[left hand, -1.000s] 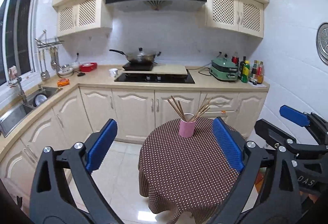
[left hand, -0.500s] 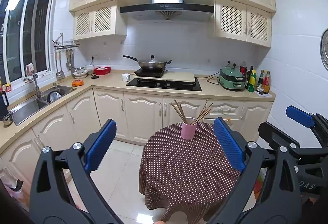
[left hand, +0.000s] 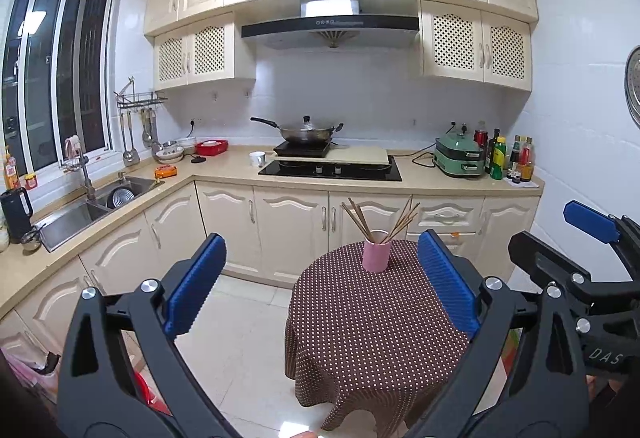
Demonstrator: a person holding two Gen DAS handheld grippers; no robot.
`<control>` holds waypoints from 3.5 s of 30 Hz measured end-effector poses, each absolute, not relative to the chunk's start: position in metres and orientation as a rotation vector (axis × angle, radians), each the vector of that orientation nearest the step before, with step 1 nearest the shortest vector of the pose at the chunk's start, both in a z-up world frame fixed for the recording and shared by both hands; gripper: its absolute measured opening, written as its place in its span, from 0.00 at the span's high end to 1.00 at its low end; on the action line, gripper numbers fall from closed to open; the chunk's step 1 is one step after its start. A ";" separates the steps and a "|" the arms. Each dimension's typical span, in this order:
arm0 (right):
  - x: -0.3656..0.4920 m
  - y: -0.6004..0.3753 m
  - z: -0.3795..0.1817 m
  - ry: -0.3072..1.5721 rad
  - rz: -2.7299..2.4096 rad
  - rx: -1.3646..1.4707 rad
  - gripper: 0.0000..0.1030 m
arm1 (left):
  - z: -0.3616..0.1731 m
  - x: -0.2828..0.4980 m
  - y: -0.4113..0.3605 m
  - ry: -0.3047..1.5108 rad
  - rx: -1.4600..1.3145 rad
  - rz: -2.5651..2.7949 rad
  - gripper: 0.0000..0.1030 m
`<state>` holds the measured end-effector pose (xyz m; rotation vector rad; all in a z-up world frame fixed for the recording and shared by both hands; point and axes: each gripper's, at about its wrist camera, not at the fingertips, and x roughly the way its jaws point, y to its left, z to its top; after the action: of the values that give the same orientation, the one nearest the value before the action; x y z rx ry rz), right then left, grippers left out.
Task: Organize utensils
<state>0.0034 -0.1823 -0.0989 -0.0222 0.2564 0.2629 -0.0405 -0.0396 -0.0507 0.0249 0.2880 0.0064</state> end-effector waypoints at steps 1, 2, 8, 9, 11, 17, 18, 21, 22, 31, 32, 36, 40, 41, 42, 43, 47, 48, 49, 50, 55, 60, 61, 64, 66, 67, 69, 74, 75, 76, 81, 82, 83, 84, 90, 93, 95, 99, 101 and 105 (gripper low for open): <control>0.003 -0.182 -0.098 0.255 0.264 -0.021 0.12 | -0.050 -0.041 -0.039 0.287 0.024 0.006 0.08; 0.001 -0.182 -0.098 0.252 0.264 -0.020 0.12 | -0.049 -0.041 -0.039 0.287 0.023 0.003 0.08; -0.002 -0.181 -0.094 0.240 0.268 -0.009 0.12 | -0.046 -0.044 -0.042 0.280 0.044 0.018 0.08; -0.002 -0.181 -0.093 0.240 0.269 -0.008 0.12 | -0.045 -0.044 -0.042 0.276 0.049 0.023 0.08; -0.002 -0.180 -0.092 0.237 0.271 -0.006 0.12 | -0.044 -0.044 -0.042 0.271 0.051 0.027 0.08; -0.002 -0.177 -0.092 0.236 0.276 -0.007 0.12 | -0.043 -0.043 -0.038 0.270 0.047 0.028 0.08; -0.002 -0.177 -0.092 0.237 0.277 -0.007 0.12 | -0.043 -0.042 -0.037 0.270 0.049 0.030 0.08; -0.001 -0.175 -0.092 0.240 0.280 -0.009 0.12 | -0.043 -0.041 -0.037 0.268 0.050 0.033 0.08; 0.000 -0.174 -0.092 0.240 0.281 -0.010 0.12 | -0.042 -0.041 -0.036 0.266 0.050 0.034 0.08; 0.003 -0.171 -0.091 0.239 0.292 -0.015 0.12 | -0.043 -0.037 -0.032 0.260 0.048 0.046 0.08; 0.004 -0.171 -0.092 0.240 0.293 -0.015 0.12 | -0.044 -0.037 -0.032 0.261 0.048 0.047 0.08; 0.006 -0.170 -0.093 0.245 0.298 -0.015 0.12 | -0.045 -0.035 -0.029 0.261 0.046 0.051 0.08; 0.008 -0.168 -0.093 0.248 0.300 -0.015 0.12 | -0.045 -0.033 -0.028 0.263 0.045 0.053 0.08; 0.009 -0.168 -0.092 0.248 0.299 -0.016 0.12 | -0.045 -0.032 -0.027 0.264 0.044 0.052 0.08; 0.009 -0.168 -0.092 0.249 0.300 -0.017 0.12 | -0.046 -0.032 -0.027 0.266 0.044 0.051 0.08; 0.009 -0.168 -0.092 0.250 0.301 -0.015 0.12 | -0.045 -0.032 -0.027 0.265 0.044 0.052 0.08; 0.011 -0.167 -0.091 0.252 0.303 -0.013 0.12 | -0.047 -0.033 -0.027 0.262 0.046 0.057 0.08; 0.010 -0.167 -0.091 0.252 0.303 -0.013 0.12 | -0.047 -0.033 -0.027 0.263 0.047 0.058 0.08; 0.010 -0.167 -0.091 0.252 0.302 -0.013 0.12 | -0.047 -0.033 -0.026 0.263 0.047 0.058 0.08; 0.010 -0.167 -0.091 0.252 0.302 -0.013 0.12 | -0.047 -0.033 -0.026 0.263 0.046 0.058 0.08; 0.011 -0.167 -0.091 0.255 0.301 -0.011 0.11 | -0.047 -0.032 -0.026 0.263 0.048 0.058 0.08; 0.011 -0.167 -0.091 0.256 0.301 -0.010 0.11 | -0.047 -0.032 -0.026 0.262 0.047 0.060 0.08; 0.010 -0.167 -0.091 0.255 0.300 -0.010 0.11 | -0.046 -0.032 -0.027 0.263 0.046 0.059 0.08; 0.011 -0.167 -0.090 0.255 0.300 -0.011 0.11 | -0.046 -0.032 -0.026 0.263 0.049 0.059 0.08; 0.010 -0.167 -0.090 0.255 0.300 -0.009 0.11 | -0.047 -0.032 -0.026 0.259 0.051 0.062 0.08; 0.011 -0.167 -0.090 0.256 0.300 -0.009 0.11 | -0.047 -0.031 -0.027 0.260 0.051 0.062 0.08; 0.011 -0.167 -0.090 0.257 0.300 -0.009 0.11 | -0.048 -0.029 -0.026 0.263 0.050 0.061 0.08; 0.012 -0.167 -0.091 0.259 0.302 -0.007 0.11 | -0.048 -0.029 -0.026 0.260 0.054 0.061 0.08; 0.012 -0.167 -0.091 0.258 0.301 -0.007 0.11 | -0.049 -0.028 -0.026 0.260 0.054 0.060 0.08; 0.011 -0.168 -0.091 0.257 0.301 -0.007 0.11 | -0.049 -0.029 -0.026 0.260 0.054 0.060 0.08; 0.011 -0.168 -0.092 0.259 0.300 -0.006 0.11 | -0.050 -0.031 -0.026 0.250 0.060 0.062 0.08; 0.012 -0.168 -0.092 0.259 0.300 -0.006 0.11 | -0.050 -0.032 -0.027 0.251 0.060 0.062 0.08; 0.011 -0.168 -0.092 0.259 0.299 -0.006 0.11 | -0.050 -0.031 -0.027 0.254 0.058 0.060 0.08; 0.012 -0.168 -0.092 0.258 0.299 -0.007 0.11 | -0.050 -0.032 -0.027 0.255 0.057 0.059 0.08; 0.012 -0.168 -0.091 0.255 0.298 -0.005 0.11 | -0.048 -0.033 -0.028 0.252 0.060 0.058 0.08; 0.011 -0.168 -0.092 0.255 0.298 -0.005 0.11 | -0.049 -0.033 -0.028 0.251 0.061 0.059 0.08; 0.011 -0.167 -0.092 0.255 0.297 -0.005 0.11 | -0.048 -0.033 -0.028 0.253 0.061 0.058 0.08; 0.010 -0.168 -0.092 0.255 0.298 -0.004 0.11 | -0.048 -0.033 -0.028 0.251 0.061 0.059 0.08; 0.009 -0.168 -0.093 0.256 0.297 -0.005 0.11 | -0.047 -0.033 -0.028 0.253 0.062 0.059 0.08; 0.007 -0.167 -0.093 0.253 0.293 -0.007 0.11 | -0.046 -0.034 -0.028 0.253 0.061 0.058 0.08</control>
<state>0.0067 -0.1671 -0.0927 -0.0066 0.2527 0.2935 -0.0339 -0.0276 -0.0464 0.0613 0.2535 0.0578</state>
